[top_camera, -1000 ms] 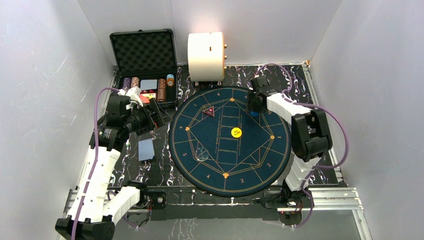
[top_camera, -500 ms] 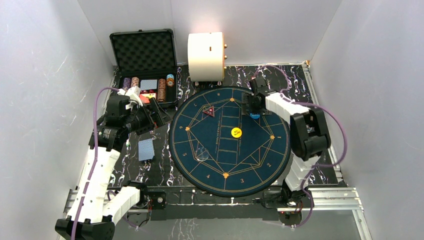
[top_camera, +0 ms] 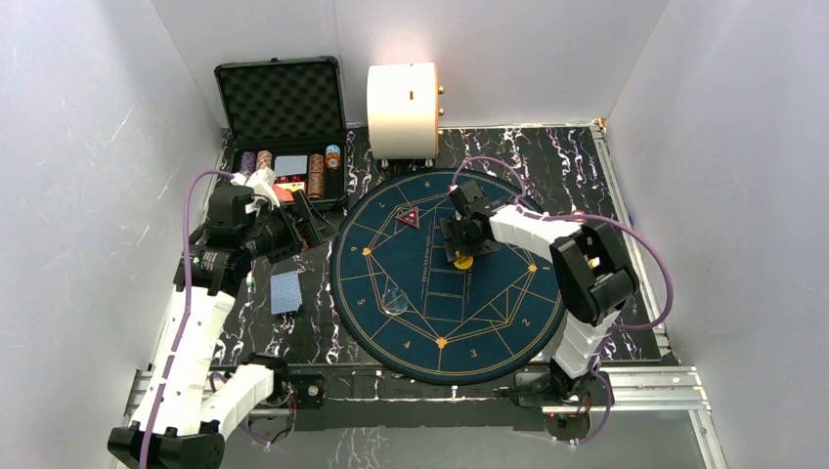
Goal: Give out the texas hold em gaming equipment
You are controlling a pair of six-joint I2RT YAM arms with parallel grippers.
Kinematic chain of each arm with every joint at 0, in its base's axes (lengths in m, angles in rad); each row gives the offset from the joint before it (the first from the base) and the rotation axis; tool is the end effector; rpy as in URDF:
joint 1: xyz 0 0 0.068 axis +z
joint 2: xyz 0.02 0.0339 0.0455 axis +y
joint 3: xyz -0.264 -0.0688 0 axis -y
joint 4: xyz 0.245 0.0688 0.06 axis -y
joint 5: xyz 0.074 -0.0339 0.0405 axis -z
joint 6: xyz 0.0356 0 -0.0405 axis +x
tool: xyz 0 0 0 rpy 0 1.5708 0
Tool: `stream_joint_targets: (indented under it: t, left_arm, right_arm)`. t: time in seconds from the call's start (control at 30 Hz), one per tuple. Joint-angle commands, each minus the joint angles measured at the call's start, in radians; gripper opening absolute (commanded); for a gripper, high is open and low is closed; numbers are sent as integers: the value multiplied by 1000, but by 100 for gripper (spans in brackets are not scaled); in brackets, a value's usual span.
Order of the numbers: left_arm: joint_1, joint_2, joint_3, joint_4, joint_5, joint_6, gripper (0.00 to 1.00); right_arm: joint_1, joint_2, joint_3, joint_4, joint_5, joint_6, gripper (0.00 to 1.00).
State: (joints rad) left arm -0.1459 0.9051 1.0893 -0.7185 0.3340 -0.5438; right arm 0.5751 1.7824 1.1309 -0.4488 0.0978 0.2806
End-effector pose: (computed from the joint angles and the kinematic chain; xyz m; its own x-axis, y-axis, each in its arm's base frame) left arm 0.1758 -0.0376 0.3702 -0.6466 -0.3990 -0.6501 0.0957 0.8031 -0.5881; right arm 0.3008 0.1909 0.1732 -0.8583 -0.2279 -0.4597 -0.2773 0.9599 0.0419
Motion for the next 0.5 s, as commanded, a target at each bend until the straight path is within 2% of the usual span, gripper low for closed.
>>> stream_joint_targets:
  t: [0.0,0.07,0.13,0.23,0.27,0.3,0.37,0.4,0.47]
  left_arm:
    - [3,-15,37,-11,36,-8,98]
    - [4,-20,37,-12,33,-10,98]
    - [3,-24,36,-13,31,-9,98]
    - [3,-22,37,-16,36,-9,98]
    - [4,-25,38,-17,36,-6,98]
    - [3,-27,40,-20,32,-3,98]
    - [3,-25,37,-21,33,2,98]
    - [3,-30,28,-15,30,1,98]
    - [3,-30,9,7,39,-2,98]
  right_arm:
    - [63,23,12,-16,79,19,81]
    - [84,25,1,-14,97,34,82]
    - [93,36,-1,-22,115,46,78]
    - [94,30,-11,-20,166,49,66]
    - [95,8,-12,-20,193,47,54]
    - [94,-48,-12,-24,221,47,45]
    - [93,-239,-54,-138,288,135,34]
    - [79,-369,-168,-185,263,241,35]
    - [52,-523,-345,-206,175,386,35]
